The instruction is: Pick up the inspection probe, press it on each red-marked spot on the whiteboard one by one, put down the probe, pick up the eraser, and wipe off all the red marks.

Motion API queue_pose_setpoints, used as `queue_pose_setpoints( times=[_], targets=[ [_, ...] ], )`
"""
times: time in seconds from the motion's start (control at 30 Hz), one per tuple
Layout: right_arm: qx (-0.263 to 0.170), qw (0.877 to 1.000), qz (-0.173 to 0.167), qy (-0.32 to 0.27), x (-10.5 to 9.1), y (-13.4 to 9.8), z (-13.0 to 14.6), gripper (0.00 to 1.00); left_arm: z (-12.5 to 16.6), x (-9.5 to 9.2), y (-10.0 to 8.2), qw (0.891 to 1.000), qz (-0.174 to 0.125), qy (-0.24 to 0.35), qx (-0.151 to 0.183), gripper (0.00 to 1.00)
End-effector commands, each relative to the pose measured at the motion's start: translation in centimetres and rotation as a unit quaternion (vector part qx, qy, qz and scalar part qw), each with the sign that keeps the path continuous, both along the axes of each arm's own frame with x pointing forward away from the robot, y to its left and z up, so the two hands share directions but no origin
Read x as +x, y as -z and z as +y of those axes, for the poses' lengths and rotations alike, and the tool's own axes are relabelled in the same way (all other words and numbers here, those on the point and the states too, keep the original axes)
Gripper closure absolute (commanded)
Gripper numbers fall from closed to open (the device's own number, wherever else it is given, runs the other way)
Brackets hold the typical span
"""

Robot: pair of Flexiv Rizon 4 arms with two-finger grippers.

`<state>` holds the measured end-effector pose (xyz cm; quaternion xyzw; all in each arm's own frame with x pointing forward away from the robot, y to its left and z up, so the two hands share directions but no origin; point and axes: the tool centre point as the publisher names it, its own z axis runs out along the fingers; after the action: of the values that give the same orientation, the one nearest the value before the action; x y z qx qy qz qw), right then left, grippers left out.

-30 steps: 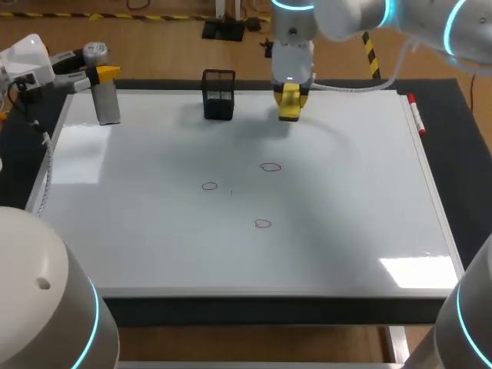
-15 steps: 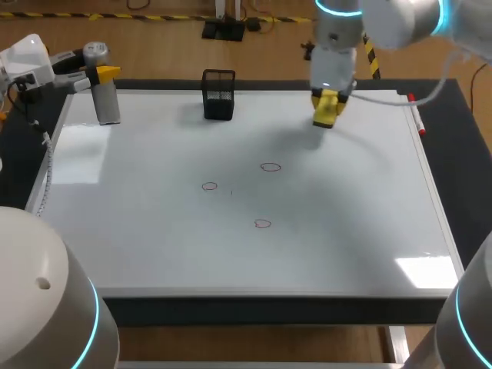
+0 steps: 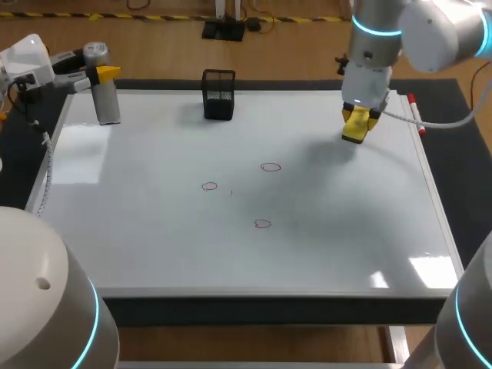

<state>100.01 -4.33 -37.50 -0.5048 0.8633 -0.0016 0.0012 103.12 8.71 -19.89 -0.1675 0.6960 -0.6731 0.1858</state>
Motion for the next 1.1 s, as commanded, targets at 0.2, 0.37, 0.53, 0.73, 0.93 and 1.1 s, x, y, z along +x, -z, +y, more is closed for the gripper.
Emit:
queue_pose_setpoints(
  times=[0.2,0.37,0.53,0.73,0.93,1.1],
  targets=[
    [0.010,1.000,-0.008,-0.001,-0.7,0.0,-0.9,1.00,0.0,-0.1,-0.1,1.000,-0.001,-0.001,0.000,1.00],
    [0.010,1.000,-0.008,-0.001,-0.7,0.0,-0.9,1.00,0.0,-0.1,-0.1,1.000,-0.001,-0.001,0.000,1.00],
    [0.010,1.000,-0.008,-0.001,-0.7,0.0,-0.9,1.00,0.0,-0.1,-0.1,1.000,-0.001,-0.001,0.000,1.00],
    [0.010,1.000,-0.008,-0.001,-0.7,0.0,-0.9,1.00,0.0,-0.1,-0.1,1.000,-0.001,-0.001,0.000,1.00],
    [0.010,1.000,-0.008,-0.001,-0.7,0.0,-0.9,1.00,-2.0,-2.0,-1.0,1.000,-0.016,0.019,-0.019,1.00],
    [0.010,1.000,-0.008,-0.001,-0.7,0.0,-0.9,1.00,-4.5,-5.3,-1.8,0.998,-0.035,0.041,-0.030,1.00]
  ],
)
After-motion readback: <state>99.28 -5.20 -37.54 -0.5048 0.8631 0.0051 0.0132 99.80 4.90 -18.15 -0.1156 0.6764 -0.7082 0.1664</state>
